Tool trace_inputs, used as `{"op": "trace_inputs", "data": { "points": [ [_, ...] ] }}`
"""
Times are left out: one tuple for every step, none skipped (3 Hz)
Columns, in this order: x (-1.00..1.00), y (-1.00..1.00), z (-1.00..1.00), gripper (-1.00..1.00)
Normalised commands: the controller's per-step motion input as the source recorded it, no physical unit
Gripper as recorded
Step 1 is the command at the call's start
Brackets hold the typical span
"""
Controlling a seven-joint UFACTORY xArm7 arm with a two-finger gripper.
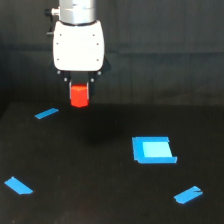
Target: Pick up the red object from the table
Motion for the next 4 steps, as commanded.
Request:
{"op": "trace_inputs", "data": {
  "points": [
    [0.03, 0.03, -0.13, -1.0],
    [-0.08, 0.03, -0.15, -1.0],
    [0.06, 0.12, -0.05, -1.0],
    [0.05, 0.05, -0.04, -0.94]
  ]
}}
